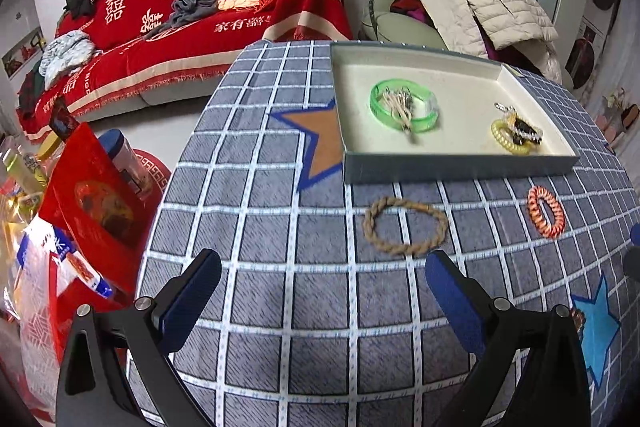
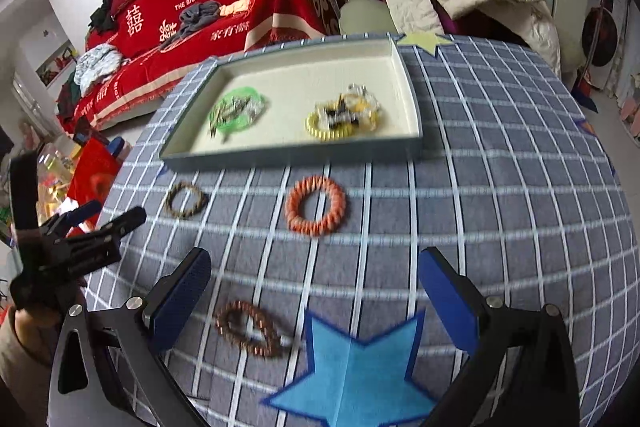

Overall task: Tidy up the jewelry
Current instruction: 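Withdraw both open tools from the tray back over the tablecloth, then grasp the braided cord bracelet with the left tool while the right tool grasps the brown beaded bracelet, then carry the cord bracelet over the green bangle while the right tool carries the beaded bracelet over the coil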

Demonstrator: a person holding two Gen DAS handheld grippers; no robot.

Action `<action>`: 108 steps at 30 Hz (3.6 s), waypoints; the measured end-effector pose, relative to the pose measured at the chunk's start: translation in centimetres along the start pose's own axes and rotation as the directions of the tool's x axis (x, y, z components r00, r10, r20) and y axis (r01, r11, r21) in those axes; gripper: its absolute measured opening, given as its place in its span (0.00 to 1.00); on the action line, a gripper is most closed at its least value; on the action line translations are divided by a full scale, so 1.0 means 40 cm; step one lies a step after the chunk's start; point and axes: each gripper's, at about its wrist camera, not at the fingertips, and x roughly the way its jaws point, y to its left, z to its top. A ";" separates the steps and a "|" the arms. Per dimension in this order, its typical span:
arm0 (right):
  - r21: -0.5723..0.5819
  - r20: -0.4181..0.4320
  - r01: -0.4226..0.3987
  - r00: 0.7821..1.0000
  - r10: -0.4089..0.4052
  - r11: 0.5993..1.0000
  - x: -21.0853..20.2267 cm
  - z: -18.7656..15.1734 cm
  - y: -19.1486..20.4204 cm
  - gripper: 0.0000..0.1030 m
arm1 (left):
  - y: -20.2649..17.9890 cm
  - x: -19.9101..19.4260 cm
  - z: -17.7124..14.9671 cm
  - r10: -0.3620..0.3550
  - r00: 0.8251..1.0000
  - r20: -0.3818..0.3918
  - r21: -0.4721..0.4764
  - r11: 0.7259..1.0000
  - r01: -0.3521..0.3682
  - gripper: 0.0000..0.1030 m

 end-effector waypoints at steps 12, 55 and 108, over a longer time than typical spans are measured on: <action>-0.046 -0.033 0.016 0.999 -0.018 0.999 0.016 -0.097 0.030 0.96 | -0.004 0.028 -0.020 -0.008 1.000 -0.024 -0.020 1.000 0.007 1.00; -0.232 -0.057 0.092 0.993 -0.108 0.968 0.085 -0.138 0.123 0.29 | -0.133 0.087 0.022 -0.128 0.991 -0.036 0.121 0.984 0.131 0.27; 0.000 0.086 -0.022 0.996 0.022 1.000 -0.060 0.038 -0.032 0.12 | -0.131 -0.118 0.129 -0.284 0.952 0.110 0.073 0.958 0.278 0.27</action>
